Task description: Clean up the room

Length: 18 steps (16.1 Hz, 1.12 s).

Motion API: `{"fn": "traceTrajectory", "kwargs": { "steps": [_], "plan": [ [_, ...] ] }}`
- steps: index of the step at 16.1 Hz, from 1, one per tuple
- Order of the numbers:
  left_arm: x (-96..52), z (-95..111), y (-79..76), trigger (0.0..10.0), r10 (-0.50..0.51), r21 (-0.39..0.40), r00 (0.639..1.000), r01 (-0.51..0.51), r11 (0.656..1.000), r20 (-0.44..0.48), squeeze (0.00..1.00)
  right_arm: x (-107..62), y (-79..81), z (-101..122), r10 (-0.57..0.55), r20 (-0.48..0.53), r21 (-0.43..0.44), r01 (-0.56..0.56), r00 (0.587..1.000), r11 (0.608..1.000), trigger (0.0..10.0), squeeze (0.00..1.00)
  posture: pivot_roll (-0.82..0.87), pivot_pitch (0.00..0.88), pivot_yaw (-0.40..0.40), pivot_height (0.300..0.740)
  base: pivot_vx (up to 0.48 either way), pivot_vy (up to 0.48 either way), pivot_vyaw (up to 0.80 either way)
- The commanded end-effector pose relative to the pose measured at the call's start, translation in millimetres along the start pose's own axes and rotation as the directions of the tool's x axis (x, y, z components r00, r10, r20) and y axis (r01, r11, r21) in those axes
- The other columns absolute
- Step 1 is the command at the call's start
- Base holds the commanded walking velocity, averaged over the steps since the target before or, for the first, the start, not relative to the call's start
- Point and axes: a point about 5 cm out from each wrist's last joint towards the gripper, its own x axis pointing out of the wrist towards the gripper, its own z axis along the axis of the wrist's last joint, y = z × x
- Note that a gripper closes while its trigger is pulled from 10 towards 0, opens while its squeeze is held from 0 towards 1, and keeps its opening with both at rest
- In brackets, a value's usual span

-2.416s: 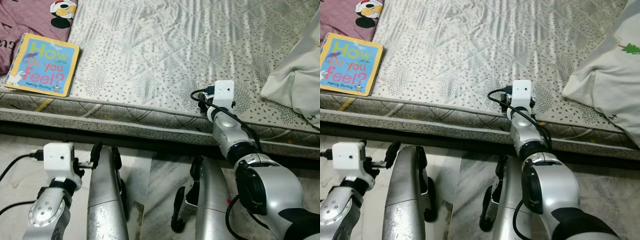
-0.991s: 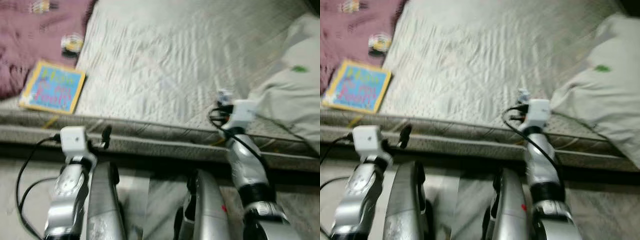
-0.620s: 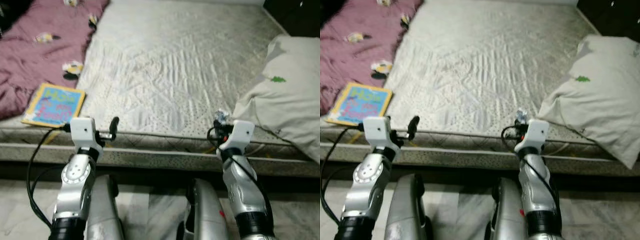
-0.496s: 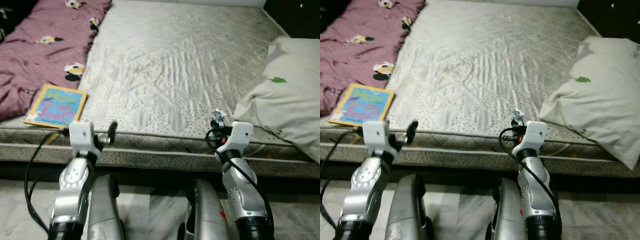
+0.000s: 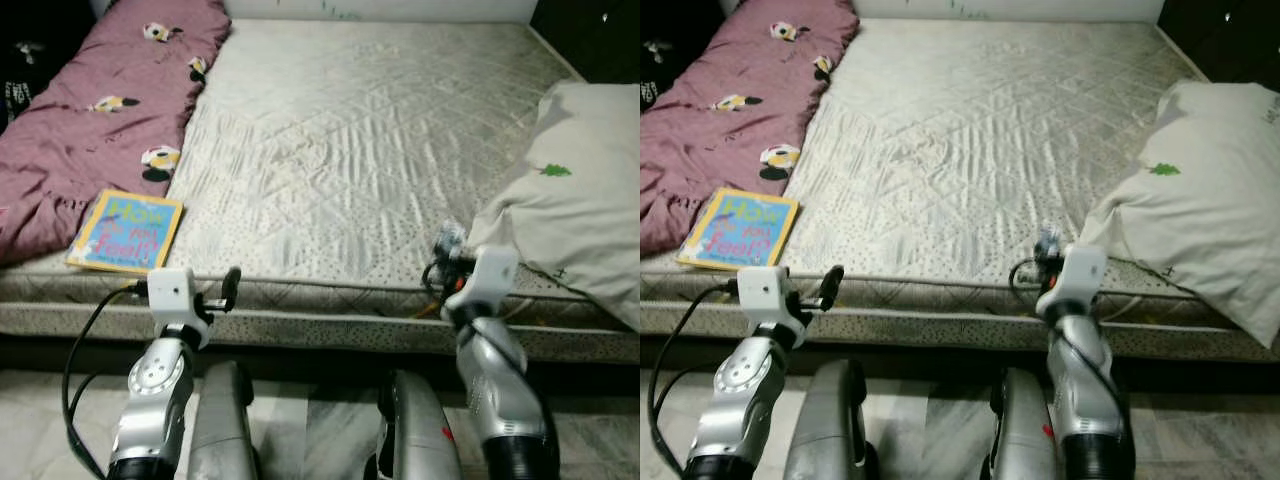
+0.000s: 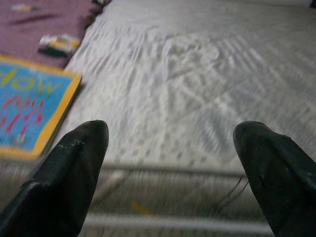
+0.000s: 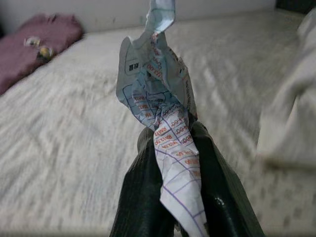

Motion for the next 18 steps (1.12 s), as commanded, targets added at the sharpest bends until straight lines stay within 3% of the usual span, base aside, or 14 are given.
{"fn": "traceTrajectory", "kwargs": {
  "steps": [1,9,14,18],
  "plan": [
    [5.7,5.4,-2.6,10.0,-0.024,0.018,0.999,0.023,1.000,0.021,0.00,4.7,-1.3,3.5,-0.014,0.009,0.010,0.014,1.000,1.000,10.0,0.00,-0.01,0.000,0.005,0.631,0.000,0.000,0.00],
    [8.7,1.7,5.5,10.0,0.008,0.017,1.000,-0.008,1.000,0.004,0.00,-0.3,-1.3,-5.7,-0.026,-0.021,0.006,0.026,0.999,1.000,10.0,0.00,-0.02,0.000,0.006,0.694,0.000,0.000,0.00],
    [19.6,14.8,2.3,10.0,-0.003,0.051,0.998,0.000,0.999,0.056,0.00,12.5,-1.0,3.3,-0.031,0.000,-0.004,0.031,1.000,1.000,10.0,0.00,-0.01,0.000,-0.007,0.736,0.000,0.000,0.00],
    [15.1,8.8,6.6,10.0,-0.001,0.042,0.999,-0.001,0.999,0.034,0.00,6.4,-2.9,-2.7,-0.043,-0.021,-0.016,0.043,0.999,0.999,10.0,0.00,-0.01,0.000,-0.006,0.740,0.000,0.000,-0.21]
  ]
}}
